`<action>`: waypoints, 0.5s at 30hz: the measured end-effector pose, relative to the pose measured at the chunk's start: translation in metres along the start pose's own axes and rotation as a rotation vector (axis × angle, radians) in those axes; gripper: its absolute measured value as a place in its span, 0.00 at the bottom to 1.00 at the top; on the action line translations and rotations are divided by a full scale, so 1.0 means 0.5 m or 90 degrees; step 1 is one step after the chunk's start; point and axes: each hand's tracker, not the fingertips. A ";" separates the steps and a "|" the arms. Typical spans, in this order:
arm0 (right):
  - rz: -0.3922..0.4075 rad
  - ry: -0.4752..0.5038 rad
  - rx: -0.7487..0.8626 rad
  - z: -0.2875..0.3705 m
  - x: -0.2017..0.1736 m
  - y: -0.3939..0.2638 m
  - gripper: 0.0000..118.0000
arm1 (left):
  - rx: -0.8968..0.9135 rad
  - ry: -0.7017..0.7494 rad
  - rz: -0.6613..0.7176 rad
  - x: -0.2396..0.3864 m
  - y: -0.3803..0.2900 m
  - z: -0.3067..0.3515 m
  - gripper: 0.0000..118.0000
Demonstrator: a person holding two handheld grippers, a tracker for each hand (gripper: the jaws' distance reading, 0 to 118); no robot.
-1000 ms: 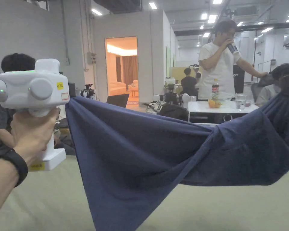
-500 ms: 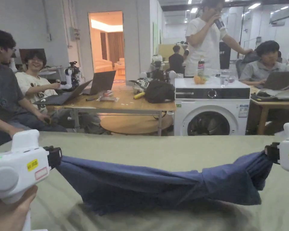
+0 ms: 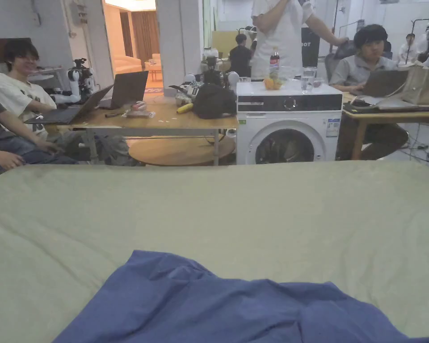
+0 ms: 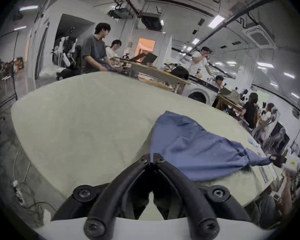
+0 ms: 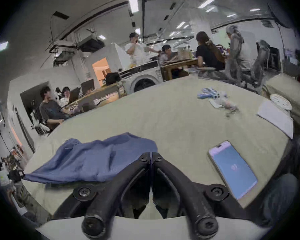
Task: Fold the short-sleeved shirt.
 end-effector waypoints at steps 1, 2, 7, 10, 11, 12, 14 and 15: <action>0.003 -0.004 0.005 0.010 0.004 -0.009 0.00 | 0.004 0.006 -0.003 0.003 -0.008 0.009 0.00; 0.002 -0.002 0.004 0.017 0.009 -0.014 0.00 | 0.003 0.005 -0.005 0.009 -0.015 0.016 0.00; 0.020 0.004 -0.019 0.017 0.014 -0.040 0.00 | -0.024 -0.021 -0.035 0.002 -0.023 -0.001 0.00; 0.033 -0.006 -0.020 0.014 0.010 -0.040 0.16 | -0.007 -0.014 -0.063 0.067 -0.027 0.024 0.22; 0.043 -0.015 -0.015 0.018 0.009 -0.040 0.35 | 0.002 -0.014 -0.068 0.078 -0.024 0.029 0.45; 0.053 -0.016 -0.014 0.020 0.005 -0.033 0.52 | 0.009 -0.019 -0.072 0.101 -0.015 0.048 0.66; 0.080 -0.002 0.008 0.030 -0.013 -0.015 0.58 | 0.052 -0.021 -0.107 0.144 0.004 0.067 0.70; 0.115 -0.001 0.019 0.038 -0.031 -0.005 0.58 | 0.063 -0.018 -0.134 0.174 0.015 0.075 0.70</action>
